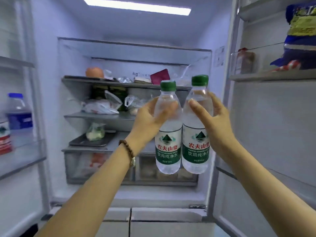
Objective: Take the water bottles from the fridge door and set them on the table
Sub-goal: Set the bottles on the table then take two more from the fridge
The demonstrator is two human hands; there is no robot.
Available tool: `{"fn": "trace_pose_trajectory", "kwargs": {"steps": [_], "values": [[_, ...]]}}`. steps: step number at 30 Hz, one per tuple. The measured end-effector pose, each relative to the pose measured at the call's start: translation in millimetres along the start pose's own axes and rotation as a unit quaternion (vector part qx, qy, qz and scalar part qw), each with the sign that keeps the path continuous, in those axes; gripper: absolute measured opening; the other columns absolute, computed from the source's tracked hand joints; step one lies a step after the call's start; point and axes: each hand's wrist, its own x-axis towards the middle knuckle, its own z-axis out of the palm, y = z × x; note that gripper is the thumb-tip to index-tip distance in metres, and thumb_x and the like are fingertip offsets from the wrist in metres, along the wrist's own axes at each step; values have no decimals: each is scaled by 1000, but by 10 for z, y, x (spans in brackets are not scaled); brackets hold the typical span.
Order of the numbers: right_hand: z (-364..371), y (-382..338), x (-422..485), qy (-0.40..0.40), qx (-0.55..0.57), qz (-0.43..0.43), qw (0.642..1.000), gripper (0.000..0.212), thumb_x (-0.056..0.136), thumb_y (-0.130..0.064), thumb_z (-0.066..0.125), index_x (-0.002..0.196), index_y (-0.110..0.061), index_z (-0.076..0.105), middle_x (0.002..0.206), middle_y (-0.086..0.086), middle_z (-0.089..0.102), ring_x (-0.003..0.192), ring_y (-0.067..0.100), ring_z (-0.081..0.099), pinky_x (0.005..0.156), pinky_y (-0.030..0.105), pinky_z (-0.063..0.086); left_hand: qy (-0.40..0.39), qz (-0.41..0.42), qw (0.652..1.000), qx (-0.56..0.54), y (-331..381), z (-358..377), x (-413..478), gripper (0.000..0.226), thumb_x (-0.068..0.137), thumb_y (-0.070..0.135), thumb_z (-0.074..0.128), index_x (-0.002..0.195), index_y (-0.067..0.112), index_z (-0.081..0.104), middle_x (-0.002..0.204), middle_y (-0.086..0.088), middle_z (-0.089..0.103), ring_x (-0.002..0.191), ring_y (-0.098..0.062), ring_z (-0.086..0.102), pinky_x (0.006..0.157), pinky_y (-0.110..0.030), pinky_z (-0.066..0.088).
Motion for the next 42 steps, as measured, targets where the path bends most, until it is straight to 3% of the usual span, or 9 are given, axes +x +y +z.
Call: {"fn": "trace_pose_trajectory", "kwargs": {"steps": [4, 8, 12, 17, 23, 27, 34, 39, 42], "values": [[723, -140, -286, -89, 97, 19, 991, 56, 66, -59, 72, 116, -36, 60, 117, -8, 67, 113, 11, 61, 99, 43, 48, 69, -42, 992, 93, 325, -679, -599, 23, 78, 44, 66, 99, 34, 66, 96, 15, 71, 92, 3, 65, 75, -13, 50], [1606, -487, -615, -183, 199, 20, 963, 35, 74, -42, 72, 107, -35, 64, 105, -13, 72, 99, 5, 66, 88, 31, 53, 141, -88, 968, 187, 777, -1443, -1224, 32, 82, 40, 62, 112, 29, 64, 104, 15, 69, 96, 4, 63, 76, -11, 49], [2528, -960, -1028, -254, 274, 30, 927, 39, 67, -49, 75, 103, -34, 66, 106, -5, 72, 101, 14, 67, 95, 46, 50, 235, -107, 934, 248, 1339, -2188, -1871, 33, 81, 40, 61, 111, 27, 63, 103, 13, 69, 92, 3, 63, 71, -15, 50], [3591, -1681, -1663, -342, 356, 36, 869, 48, 65, -55, 74, 107, -35, 64, 110, -4, 71, 107, 19, 65, 96, 50, 49, 316, -102, 895, 299, 2075, -3060, -2695, 33, 80, 35, 63, 109, 19, 65, 101, 9, 72, 92, -2, 67, 72, -12, 50], [4802, -2601, -2551, -399, 435, 41, 806, 29, 71, -39, 68, 99, -33, 67, 99, -5, 74, 93, 11, 69, 76, 25, 55, 369, -115, 844, 372, 2887, -4144, -3704, 30, 79, 40, 61, 107, 28, 65, 103, 14, 71, 97, 0, 64, 76, -12, 49], [5558, -3044, -3041, -422, 469, 63, 774, 29, 71, -34, 68, 99, -30, 65, 91, -12, 74, 85, 5, 70, 66, 15, 52, 385, -134, 819, 405, 3275, -4830, -4232, 34, 76, 42, 61, 107, 30, 64, 107, 13, 70, 101, -3, 64, 87, -23, 51], [6832, -3384, -3556, -466, 475, 89, 741, 31, 74, -33, 69, 104, -28, 65, 102, -5, 73, 96, 11, 69, 75, 23, 54, 411, -160, 788, 429, 3418, -6005, -4854, 34, 76, 51, 60, 107, 38, 61, 105, 26, 67, 102, 8, 59, 83, -15, 47], [7792, -3326, -3701, -493, 461, 99, 731, 32, 70, -39, 71, 100, -43, 62, 105, -11, 72, 102, 8, 66, 87, 30, 54, 433, -174, 759, 454, 3188, -6899, -5086, 49, 71, 62, 57, 112, 36, 61, 113, 20, 65, 108, 1, 58, 97, -34, 47], [8499, -3190, -3749, -511, 462, 103, 717, 41, 66, -45, 73, 106, -40, 62, 112, -7, 70, 106, 10, 64, 93, 39, 53, 453, -191, 744, 454, 2978, -7487, -5163, 54, 71, 65, 58, 115, 34, 61, 118, 15, 64, 112, -5, 57, 98, -40, 47]]}}
